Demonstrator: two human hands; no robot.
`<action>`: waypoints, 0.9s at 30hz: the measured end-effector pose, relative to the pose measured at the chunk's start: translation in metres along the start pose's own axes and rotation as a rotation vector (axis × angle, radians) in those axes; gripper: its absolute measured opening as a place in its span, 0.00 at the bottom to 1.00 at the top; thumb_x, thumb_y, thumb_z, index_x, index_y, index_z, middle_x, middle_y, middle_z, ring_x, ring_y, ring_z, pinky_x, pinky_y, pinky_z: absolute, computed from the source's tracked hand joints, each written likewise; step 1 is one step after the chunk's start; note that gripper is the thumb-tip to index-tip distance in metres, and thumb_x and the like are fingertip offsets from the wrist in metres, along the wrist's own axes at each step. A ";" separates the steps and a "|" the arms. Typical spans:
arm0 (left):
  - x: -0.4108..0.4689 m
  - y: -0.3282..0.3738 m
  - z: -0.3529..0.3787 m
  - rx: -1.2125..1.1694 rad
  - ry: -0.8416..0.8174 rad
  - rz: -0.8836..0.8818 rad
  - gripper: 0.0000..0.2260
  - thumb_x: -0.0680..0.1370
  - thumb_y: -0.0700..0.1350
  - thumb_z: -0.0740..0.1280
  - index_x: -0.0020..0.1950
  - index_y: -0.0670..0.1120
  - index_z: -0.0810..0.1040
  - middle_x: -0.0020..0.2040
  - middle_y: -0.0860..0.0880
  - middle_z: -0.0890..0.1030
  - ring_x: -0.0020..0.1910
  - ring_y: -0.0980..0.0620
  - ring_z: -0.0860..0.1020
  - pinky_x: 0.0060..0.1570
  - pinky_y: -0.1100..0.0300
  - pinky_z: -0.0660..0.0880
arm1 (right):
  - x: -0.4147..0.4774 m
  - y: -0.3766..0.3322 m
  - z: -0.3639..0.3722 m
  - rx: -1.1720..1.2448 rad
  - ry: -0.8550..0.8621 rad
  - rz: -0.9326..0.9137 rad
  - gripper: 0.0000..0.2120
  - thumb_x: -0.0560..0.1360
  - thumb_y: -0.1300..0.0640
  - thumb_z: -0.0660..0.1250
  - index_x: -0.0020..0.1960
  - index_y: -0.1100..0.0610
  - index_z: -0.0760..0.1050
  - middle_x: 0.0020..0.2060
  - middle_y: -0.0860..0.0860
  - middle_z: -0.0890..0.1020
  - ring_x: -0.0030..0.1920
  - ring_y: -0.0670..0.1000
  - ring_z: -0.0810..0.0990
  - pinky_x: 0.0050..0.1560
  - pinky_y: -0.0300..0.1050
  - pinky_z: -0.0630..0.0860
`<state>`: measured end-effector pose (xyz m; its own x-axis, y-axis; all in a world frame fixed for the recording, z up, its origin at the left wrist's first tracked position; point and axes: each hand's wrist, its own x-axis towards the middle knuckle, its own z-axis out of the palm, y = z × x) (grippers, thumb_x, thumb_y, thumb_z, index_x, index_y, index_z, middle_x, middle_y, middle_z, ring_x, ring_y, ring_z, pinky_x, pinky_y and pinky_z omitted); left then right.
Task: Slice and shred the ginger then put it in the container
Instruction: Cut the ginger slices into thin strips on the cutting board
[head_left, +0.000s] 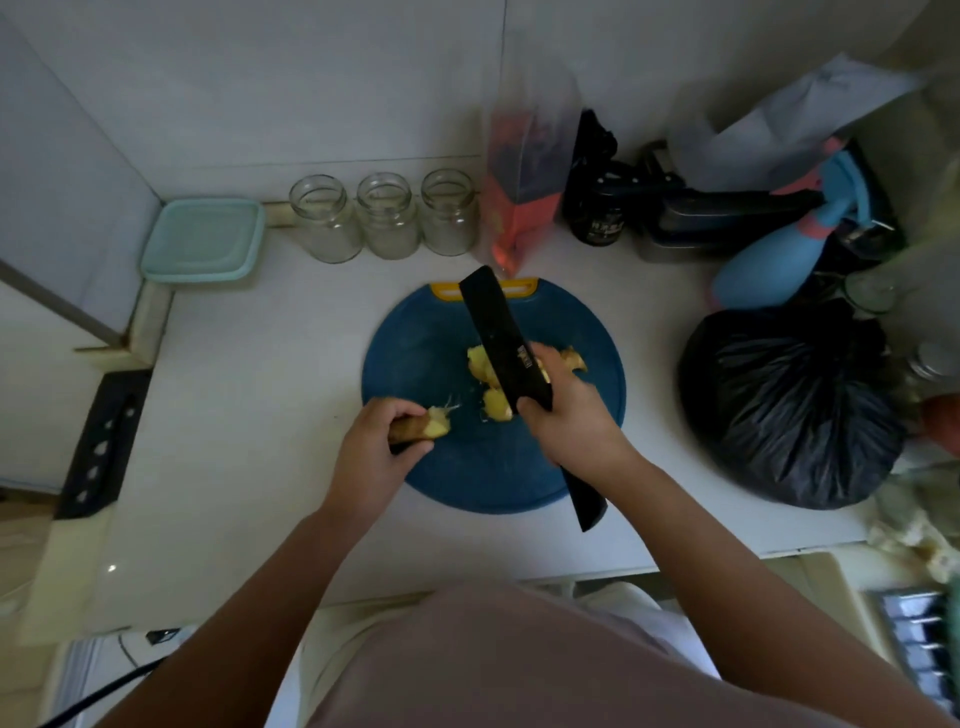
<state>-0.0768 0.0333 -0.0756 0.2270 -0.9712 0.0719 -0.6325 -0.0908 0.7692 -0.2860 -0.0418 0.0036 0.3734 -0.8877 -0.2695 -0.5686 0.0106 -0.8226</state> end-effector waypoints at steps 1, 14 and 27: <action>-0.002 -0.001 -0.001 0.007 0.000 -0.003 0.17 0.68 0.38 0.76 0.55 0.45 0.77 0.52 0.51 0.78 0.51 0.55 0.75 0.51 0.64 0.71 | 0.001 0.000 -0.002 -0.020 0.011 0.010 0.25 0.79 0.63 0.61 0.73 0.48 0.61 0.39 0.49 0.75 0.27 0.44 0.74 0.23 0.34 0.70; -0.016 0.002 0.015 -0.146 0.130 -0.154 0.13 0.69 0.39 0.77 0.49 0.47 0.77 0.43 0.55 0.79 0.41 0.59 0.78 0.41 0.68 0.74 | -0.028 0.006 0.039 -0.310 -0.072 -0.082 0.14 0.83 0.49 0.53 0.64 0.55 0.65 0.37 0.55 0.77 0.38 0.60 0.79 0.37 0.53 0.74; -0.015 0.000 0.015 -0.137 0.108 -0.158 0.11 0.70 0.41 0.76 0.47 0.48 0.76 0.43 0.51 0.81 0.39 0.58 0.78 0.40 0.66 0.75 | -0.037 0.005 0.064 -0.567 -0.104 -0.083 0.15 0.83 0.45 0.47 0.57 0.57 0.61 0.38 0.55 0.80 0.40 0.60 0.79 0.35 0.47 0.65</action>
<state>-0.0910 0.0447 -0.0861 0.3981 -0.9173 0.0055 -0.4778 -0.2022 0.8548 -0.2552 0.0209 -0.0224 0.4876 -0.8246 -0.2868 -0.8272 -0.3313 -0.4538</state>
